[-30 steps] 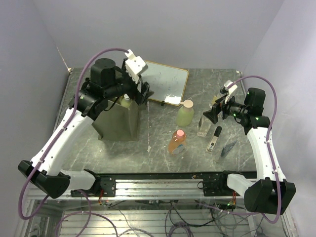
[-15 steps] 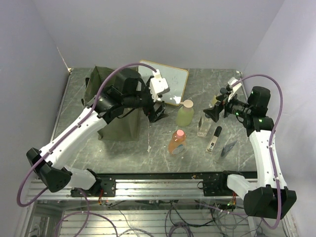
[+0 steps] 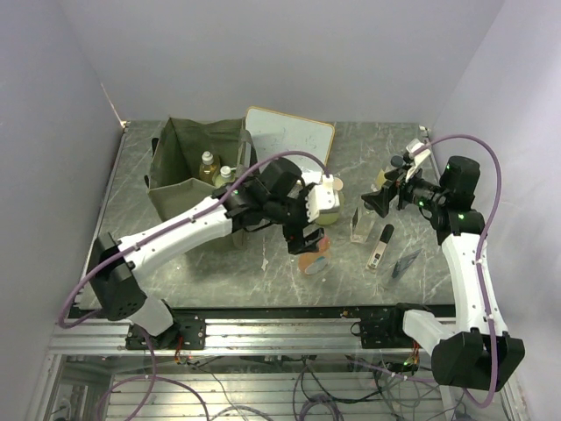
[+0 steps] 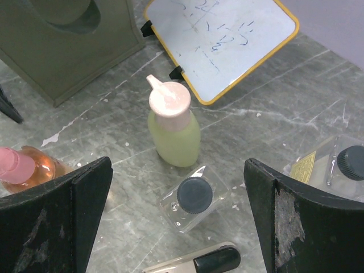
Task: Place the personal care products into the canvas bag
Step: Pick up the care product from the center of the board, then place the care product in the canvas bag, then pick up the care product from the center of the board.
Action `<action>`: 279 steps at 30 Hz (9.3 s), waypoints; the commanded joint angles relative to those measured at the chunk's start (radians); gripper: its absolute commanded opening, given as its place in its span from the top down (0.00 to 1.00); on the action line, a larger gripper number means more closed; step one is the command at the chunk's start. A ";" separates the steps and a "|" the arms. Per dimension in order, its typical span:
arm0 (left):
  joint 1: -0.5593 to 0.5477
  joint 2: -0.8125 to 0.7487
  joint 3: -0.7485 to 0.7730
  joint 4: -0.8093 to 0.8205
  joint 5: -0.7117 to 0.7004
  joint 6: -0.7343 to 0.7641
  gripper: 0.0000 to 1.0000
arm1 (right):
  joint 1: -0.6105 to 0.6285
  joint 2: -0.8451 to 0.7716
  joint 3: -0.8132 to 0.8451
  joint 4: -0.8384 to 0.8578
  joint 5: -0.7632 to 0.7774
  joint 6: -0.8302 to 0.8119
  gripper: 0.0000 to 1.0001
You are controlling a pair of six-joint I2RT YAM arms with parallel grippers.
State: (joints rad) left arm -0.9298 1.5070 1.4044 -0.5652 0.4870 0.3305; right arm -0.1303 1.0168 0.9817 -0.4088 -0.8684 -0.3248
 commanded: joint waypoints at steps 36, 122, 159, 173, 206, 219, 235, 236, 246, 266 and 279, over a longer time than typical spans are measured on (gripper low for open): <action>-0.035 0.057 0.109 0.028 -0.207 -0.012 0.93 | -0.012 0.016 -0.028 0.015 -0.009 -0.028 0.00; 0.826 -0.104 0.273 0.098 -0.376 -0.116 0.93 | -0.002 0.042 -0.029 0.003 0.011 -0.056 0.00; 0.910 -0.049 -0.039 0.455 -0.204 -0.107 0.93 | 0.001 0.044 -0.035 0.005 0.016 -0.060 0.00; 0.910 -0.001 -0.082 0.464 -0.162 -0.087 0.93 | 0.002 0.048 -0.035 0.004 0.015 -0.061 0.00; 0.908 0.038 -0.183 0.447 -0.156 -0.075 0.66 | 0.002 0.043 -0.037 0.005 0.012 -0.062 0.00; 0.907 0.022 -0.135 0.406 -0.174 -0.139 0.38 | 0.003 0.045 -0.038 0.004 0.011 -0.063 0.00; 0.904 -0.077 -0.080 0.374 -0.165 -0.181 0.11 | 0.003 0.043 -0.038 0.005 0.012 -0.065 0.00; 0.902 -0.088 -0.078 0.373 -0.165 -0.186 0.10 | 0.002 0.043 -0.038 0.005 0.013 -0.065 0.00; 0.903 -0.189 -0.029 0.286 -0.195 -0.214 0.01 | 0.001 0.033 0.010 -0.048 0.086 -0.097 0.00; 0.903 -0.333 -0.058 0.150 -0.220 -0.188 0.01 | 0.141 0.128 0.209 -0.375 0.413 -0.095 0.05; 0.903 -0.361 -0.072 0.109 -0.228 -0.161 0.01 | 0.269 0.123 0.109 -0.337 0.509 -0.379 0.00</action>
State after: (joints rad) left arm -0.0292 1.1744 1.3376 -0.4419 0.2737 0.1535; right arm 0.1371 1.1511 1.0851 -0.7334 -0.3649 -0.5587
